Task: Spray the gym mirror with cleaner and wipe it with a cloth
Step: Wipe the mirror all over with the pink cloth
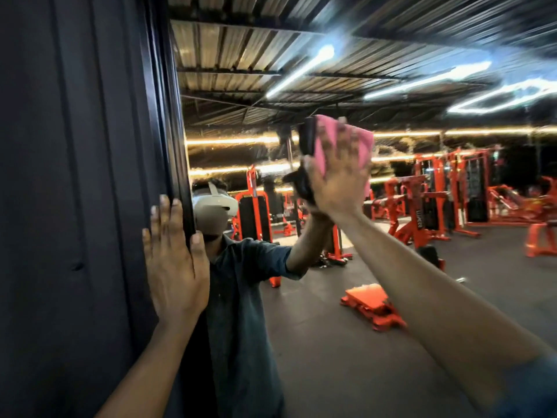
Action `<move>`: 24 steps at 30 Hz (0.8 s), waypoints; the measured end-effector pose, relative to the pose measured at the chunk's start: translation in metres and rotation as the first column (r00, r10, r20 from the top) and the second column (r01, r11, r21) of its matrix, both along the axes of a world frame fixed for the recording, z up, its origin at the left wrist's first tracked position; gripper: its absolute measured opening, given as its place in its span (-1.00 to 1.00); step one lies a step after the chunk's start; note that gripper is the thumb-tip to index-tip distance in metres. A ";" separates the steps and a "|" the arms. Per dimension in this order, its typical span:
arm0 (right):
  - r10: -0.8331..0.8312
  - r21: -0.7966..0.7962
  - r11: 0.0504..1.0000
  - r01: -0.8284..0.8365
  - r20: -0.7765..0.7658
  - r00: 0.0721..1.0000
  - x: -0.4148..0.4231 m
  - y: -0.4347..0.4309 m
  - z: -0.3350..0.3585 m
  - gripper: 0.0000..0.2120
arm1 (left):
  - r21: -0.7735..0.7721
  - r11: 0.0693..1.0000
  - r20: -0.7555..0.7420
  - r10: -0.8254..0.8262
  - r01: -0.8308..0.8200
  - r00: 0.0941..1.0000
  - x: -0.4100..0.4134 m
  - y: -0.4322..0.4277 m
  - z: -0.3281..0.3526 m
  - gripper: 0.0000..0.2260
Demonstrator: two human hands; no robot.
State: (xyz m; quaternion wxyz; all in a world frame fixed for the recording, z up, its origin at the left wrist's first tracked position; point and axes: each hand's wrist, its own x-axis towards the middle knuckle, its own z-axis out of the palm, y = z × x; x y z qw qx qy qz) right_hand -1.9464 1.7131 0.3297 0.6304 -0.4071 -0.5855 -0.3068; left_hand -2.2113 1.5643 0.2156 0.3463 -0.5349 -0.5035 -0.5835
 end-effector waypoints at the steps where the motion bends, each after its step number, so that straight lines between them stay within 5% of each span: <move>1: -0.025 -0.033 0.999 0.021 -0.126 0.992 0.023 0.018 0.002 -0.37 | 0.009 1.000 0.003 0.014 -0.014 1.000 -0.001 0.004 0.001 -0.45; 5: -0.005 -0.247 0.952 -0.184 -0.609 0.793 0.103 0.058 -0.007 -0.27 | 0.034 0.999 -0.021 0.035 -0.034 0.999 -0.003 0.008 -0.004 -0.43; 8: 0.012 -0.301 0.899 -0.318 -0.709 0.705 0.098 0.045 -0.024 -0.36 | 0.045 0.997 -0.029 0.061 -0.059 0.998 -0.001 0.009 -0.004 -0.42; 15: 0.199 -0.320 0.907 -0.273 -0.245 0.949 -0.047 -0.061 -0.142 -0.38 | -0.010 1.000 -0.025 -0.007 0.007 1.000 -0.002 -0.001 -0.016 -0.45; 21: 0.347 -0.433 0.835 -0.338 -0.063 0.936 -0.097 -0.126 -0.209 -0.45 | -0.109 0.991 -0.042 -0.085 0.080 0.995 -0.008 -0.021 -0.055 -0.46; 24: 0.436 -0.369 0.826 -0.426 -0.060 0.898 -0.100 -0.135 -0.213 -0.37 | 0.008 0.998 0.021 -0.063 0.063 0.998 0.006 -0.032 -0.078 -0.54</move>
